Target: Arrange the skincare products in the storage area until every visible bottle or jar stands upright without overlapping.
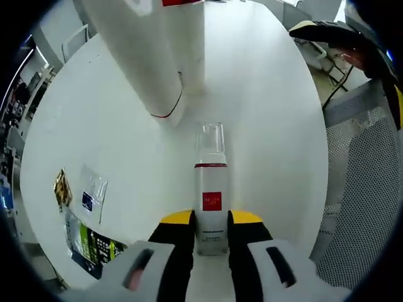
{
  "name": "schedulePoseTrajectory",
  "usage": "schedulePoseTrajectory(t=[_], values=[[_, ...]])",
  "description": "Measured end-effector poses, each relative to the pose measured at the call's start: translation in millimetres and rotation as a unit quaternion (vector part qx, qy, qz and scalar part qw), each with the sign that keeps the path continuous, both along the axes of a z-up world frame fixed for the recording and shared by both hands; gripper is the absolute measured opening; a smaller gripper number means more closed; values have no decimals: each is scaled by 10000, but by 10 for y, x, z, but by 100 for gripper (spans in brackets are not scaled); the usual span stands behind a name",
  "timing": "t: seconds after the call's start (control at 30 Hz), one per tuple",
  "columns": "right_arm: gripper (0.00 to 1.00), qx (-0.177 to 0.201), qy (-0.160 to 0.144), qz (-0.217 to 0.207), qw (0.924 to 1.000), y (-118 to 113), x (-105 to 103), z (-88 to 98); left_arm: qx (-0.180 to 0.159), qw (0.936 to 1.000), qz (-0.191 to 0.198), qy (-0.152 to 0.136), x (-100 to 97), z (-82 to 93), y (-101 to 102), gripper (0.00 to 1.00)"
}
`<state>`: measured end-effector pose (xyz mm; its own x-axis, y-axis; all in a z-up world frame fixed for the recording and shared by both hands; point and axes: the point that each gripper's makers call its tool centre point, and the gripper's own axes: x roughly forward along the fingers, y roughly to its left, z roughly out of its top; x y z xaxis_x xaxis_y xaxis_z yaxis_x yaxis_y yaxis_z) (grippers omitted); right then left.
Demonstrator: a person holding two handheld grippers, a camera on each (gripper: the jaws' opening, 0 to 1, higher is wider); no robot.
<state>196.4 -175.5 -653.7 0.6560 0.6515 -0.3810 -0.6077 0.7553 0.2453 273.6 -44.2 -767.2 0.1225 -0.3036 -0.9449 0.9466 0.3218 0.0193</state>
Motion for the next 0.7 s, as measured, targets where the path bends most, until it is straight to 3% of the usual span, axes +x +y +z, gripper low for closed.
schedulePoseTrajectory(t=[0.23, 0.57, 0.63, 0.7], values=[[93, 16, 3, -2, 10000, -6, 0, 6, -76, 9996, 212, -174, 38, 31, 17, 22], [84, 441, 69, -73, 9990, -13, 23, 123, -708, 9950, 448, -545, 20, 524, -175, 23], [82, 574, 53, -56, 9983, 2, 40, 156, -804, 9937, 481, -621, 14, 595, -202, 23], [81, 940, 52, -140, 9955, 47, 66, 281, -1007, 9908, 516, -737, -34, 727, -266, 23]])
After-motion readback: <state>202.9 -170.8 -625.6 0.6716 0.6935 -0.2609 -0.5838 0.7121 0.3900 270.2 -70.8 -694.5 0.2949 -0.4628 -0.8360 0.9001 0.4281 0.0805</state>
